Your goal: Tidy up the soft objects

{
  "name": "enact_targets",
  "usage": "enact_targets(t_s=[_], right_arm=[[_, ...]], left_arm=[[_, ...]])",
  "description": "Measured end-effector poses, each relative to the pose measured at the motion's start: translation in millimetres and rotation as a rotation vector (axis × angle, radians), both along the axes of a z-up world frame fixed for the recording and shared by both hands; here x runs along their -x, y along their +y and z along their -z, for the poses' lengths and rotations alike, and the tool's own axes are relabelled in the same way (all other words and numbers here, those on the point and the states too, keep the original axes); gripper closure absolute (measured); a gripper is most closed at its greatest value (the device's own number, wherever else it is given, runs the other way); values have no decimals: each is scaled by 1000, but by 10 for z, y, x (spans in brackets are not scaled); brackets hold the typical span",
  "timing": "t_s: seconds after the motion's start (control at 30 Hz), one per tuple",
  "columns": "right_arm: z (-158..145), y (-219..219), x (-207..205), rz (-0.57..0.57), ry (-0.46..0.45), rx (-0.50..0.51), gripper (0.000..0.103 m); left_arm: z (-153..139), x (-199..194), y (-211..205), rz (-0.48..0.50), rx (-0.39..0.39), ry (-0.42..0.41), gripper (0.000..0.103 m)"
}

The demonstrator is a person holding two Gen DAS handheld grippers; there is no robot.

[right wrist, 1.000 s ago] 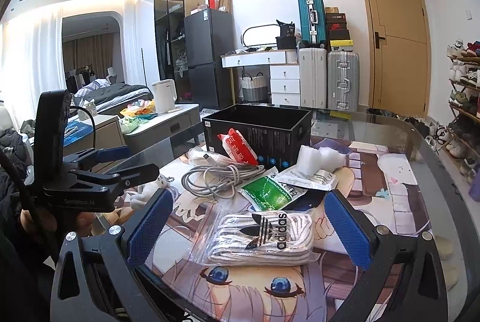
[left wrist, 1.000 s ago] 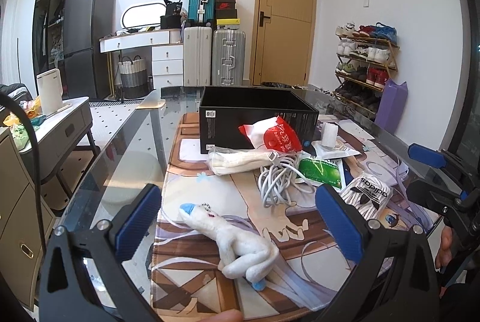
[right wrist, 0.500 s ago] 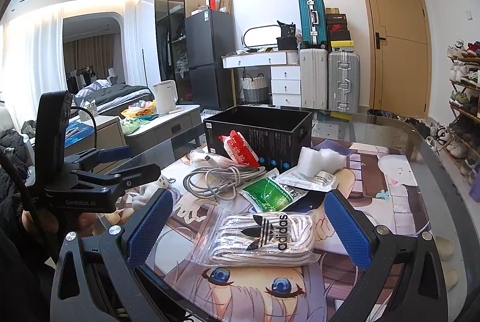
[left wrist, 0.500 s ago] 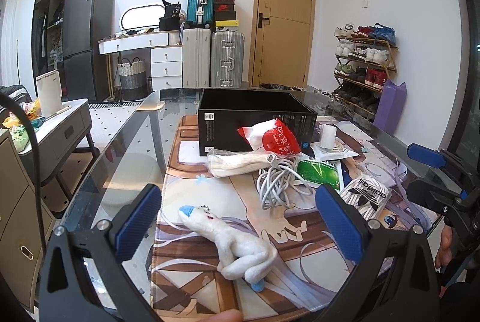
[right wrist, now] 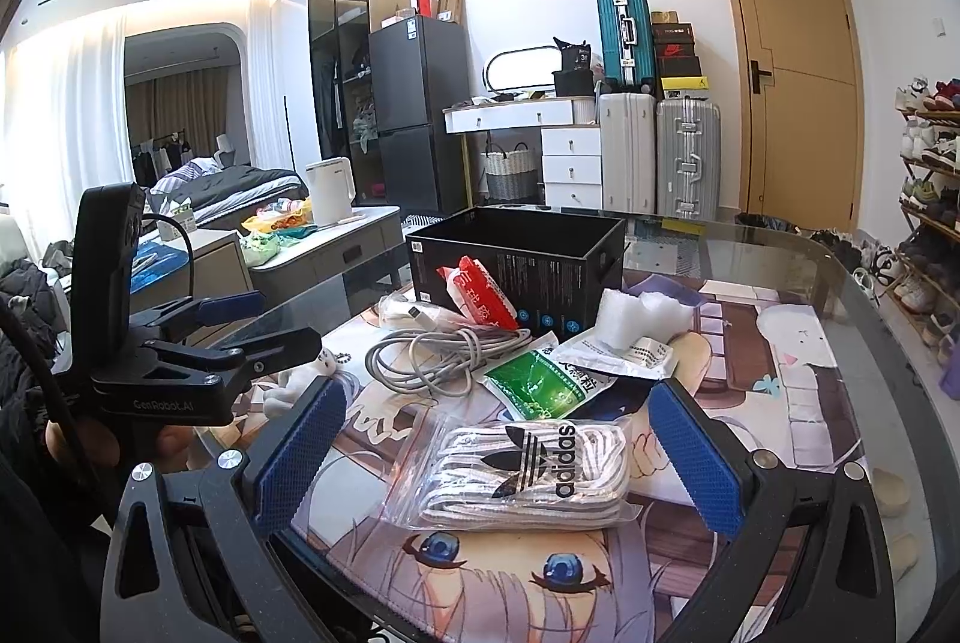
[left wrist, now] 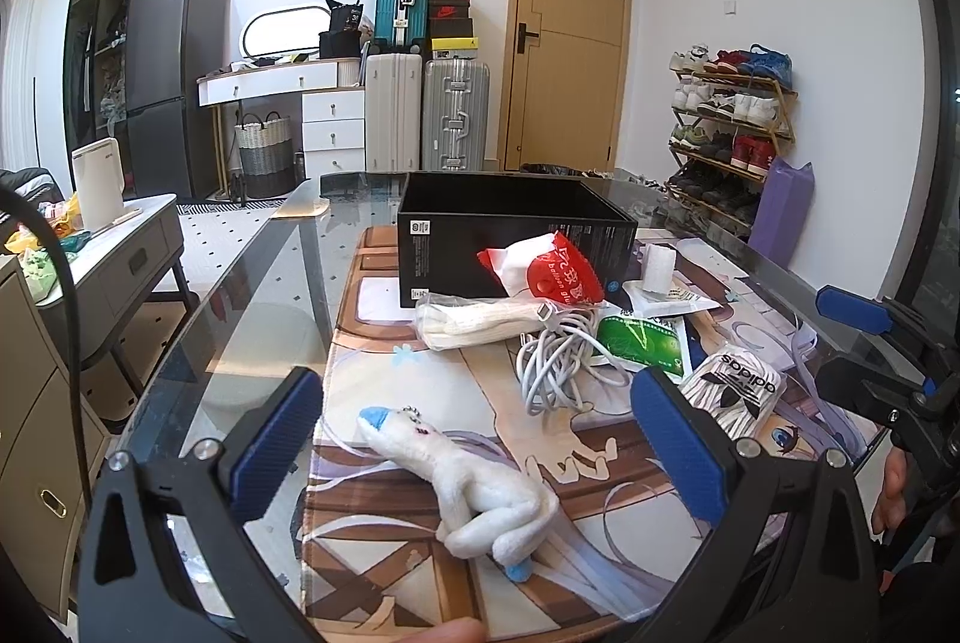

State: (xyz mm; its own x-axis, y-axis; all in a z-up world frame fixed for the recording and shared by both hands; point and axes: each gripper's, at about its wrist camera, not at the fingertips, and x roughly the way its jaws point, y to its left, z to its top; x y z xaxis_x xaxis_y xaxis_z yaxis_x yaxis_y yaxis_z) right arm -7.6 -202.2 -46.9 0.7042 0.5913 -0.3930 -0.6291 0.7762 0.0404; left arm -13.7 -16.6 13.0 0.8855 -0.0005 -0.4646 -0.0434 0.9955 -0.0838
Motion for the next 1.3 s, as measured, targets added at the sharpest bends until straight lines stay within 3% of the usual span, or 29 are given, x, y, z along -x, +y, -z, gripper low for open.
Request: enact_targets(t_s=[1.3], right_arm=[[226, 28, -249, 32, 138, 83, 0]], left_arm=[[281, -170, 87, 1, 8, 103, 0]])
